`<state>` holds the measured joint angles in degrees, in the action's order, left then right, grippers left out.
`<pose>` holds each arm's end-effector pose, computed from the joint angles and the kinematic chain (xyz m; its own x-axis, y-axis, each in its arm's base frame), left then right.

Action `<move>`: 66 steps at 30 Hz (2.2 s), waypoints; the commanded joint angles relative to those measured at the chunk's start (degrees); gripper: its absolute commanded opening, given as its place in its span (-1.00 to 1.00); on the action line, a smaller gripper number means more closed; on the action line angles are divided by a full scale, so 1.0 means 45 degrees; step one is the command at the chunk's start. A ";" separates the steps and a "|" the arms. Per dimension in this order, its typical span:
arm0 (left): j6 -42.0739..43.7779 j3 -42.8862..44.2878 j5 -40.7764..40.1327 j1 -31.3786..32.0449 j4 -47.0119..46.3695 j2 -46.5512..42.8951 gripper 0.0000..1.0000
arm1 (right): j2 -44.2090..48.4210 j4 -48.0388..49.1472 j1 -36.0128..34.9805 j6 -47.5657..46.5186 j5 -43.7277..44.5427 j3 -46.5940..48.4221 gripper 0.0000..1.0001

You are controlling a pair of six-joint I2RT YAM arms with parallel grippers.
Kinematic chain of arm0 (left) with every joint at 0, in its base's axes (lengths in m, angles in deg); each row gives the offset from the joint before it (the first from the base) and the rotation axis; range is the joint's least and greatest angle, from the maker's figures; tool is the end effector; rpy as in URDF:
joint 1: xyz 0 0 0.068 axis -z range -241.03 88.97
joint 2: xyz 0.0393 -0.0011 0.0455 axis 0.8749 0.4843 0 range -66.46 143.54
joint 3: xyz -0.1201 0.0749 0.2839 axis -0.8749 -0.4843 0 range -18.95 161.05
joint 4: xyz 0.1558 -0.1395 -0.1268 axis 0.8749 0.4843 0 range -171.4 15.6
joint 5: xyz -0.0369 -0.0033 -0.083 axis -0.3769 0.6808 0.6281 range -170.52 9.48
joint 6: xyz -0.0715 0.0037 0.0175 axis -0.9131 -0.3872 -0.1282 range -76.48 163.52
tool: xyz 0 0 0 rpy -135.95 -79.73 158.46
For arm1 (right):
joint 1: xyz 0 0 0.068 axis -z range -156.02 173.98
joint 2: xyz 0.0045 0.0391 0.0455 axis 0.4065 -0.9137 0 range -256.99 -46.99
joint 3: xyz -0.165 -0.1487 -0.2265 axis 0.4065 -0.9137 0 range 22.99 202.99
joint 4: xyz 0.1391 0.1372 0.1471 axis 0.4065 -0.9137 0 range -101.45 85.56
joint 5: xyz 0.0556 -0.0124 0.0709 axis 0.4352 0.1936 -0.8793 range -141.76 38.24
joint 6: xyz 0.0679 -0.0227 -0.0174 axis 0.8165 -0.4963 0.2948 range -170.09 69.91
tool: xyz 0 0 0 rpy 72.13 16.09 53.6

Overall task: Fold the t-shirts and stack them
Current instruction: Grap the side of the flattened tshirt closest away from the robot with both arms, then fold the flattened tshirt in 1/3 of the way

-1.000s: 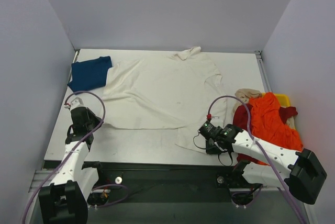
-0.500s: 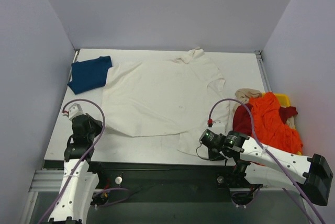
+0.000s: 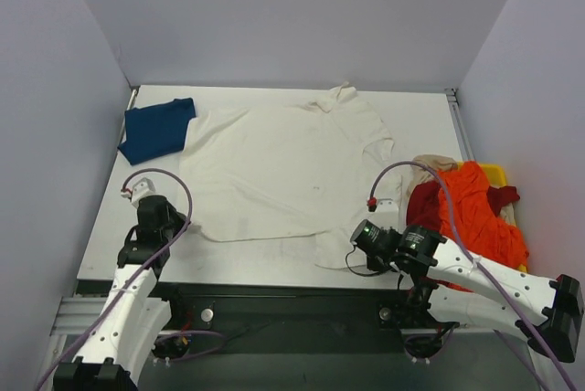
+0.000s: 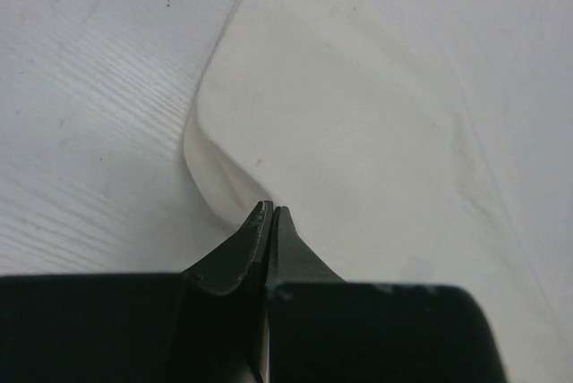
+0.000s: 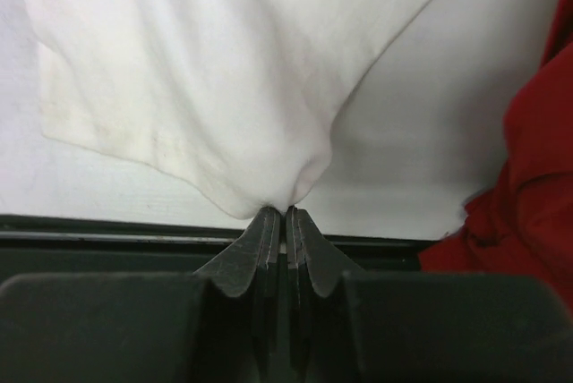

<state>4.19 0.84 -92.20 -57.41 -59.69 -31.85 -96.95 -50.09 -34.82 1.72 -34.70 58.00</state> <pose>0.1083 0.0056 0.2094 -0.3958 -0.5969 -0.6978 -0.4544 0.7877 -0.4161 0.0780 0.0939 0.2343 -0.8631 0.0253 -0.5044 -0.1048 0.9680 0.2279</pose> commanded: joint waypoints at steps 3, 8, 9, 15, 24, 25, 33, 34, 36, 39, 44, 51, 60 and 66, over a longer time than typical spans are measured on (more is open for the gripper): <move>0.0634 0.1089 0.1344 -0.0664 -0.2928 0.2403 -1.00 | -0.1143 -0.0501 0.0820 -0.1120 0.2358 0.2099 -1.00; 0.0732 0.1596 0.3002 -0.1623 -0.4570 0.3947 -1.00 | -0.2139 0.0354 0.2283 -0.2371 0.2362 0.3138 -1.00; 0.0752 0.1656 0.3219 -0.1663 -0.4630 0.4162 -1.00 | -0.2296 0.0552 0.2461 -0.2624 0.2265 0.3236 -1.00; 0.0791 0.1969 0.4234 -0.2443 -0.6308 0.5549 -1.00 | -0.3799 0.1452 0.3807 -0.3895 0.1952 0.4504 -1.00; 0.0635 0.2436 0.5719 -0.3147 -0.8143 0.7813 -1.00 | -0.6514 0.2546 0.5918 -0.5515 0.0683 0.6963 -1.00; 0.0577 0.2515 0.5856 -0.3148 -0.8300 0.7991 -1.00 | -0.6748 0.2566 0.6132 -0.5634 0.0643 0.7219 -1.00; 0.0576 0.3472 0.5702 -0.3265 -0.8887 0.9201 -1.00 | -0.9287 0.2664 0.7637 -0.6689 -0.0684 0.9895 -1.00; 0.0576 0.3550 0.5682 -0.3323 -0.8946 0.9319 -1.00 | -0.9773 0.2664 0.7735 -0.6844 -0.0860 1.0439 -1.00; 0.0499 0.3785 0.5624 -0.3382 -0.9218 0.9728 -1.00 | -1.0244 0.2664 0.8028 -0.7001 -0.1017 1.0949 -1.00; 0.0343 0.4078 0.5662 -0.3421 -0.9688 1.0391 -1.00 | -1.1123 0.2625 0.8456 -0.7216 -0.1368 1.1906 -1.00; 0.0030 0.4644 0.6013 -0.3558 -1.0546 1.1506 -1.00 | -1.2374 0.2332 0.8888 -0.7529 -0.1700 1.3448 -1.00; -0.0361 0.4860 0.6170 -0.3811 -1.1211 1.2308 -1.00 | -1.3429 0.1922 0.9259 -0.7783 -0.1896 1.4857 -1.00; -0.0479 0.4743 0.6229 -0.3831 -1.1857 1.2465 -1.00 | -1.3781 0.1843 0.9435 -0.7900 -0.1935 1.5405 -1.00; -0.0518 0.4860 0.6034 -0.3851 -1.2052 1.2836 -1.00 | -1.4308 0.1668 0.9474 -0.7979 -0.2150 1.6068 -1.00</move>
<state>2.11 20.23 -65.05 -74.16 -109.52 24.91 -159.72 -40.32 7.21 -33.17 -44.03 127.42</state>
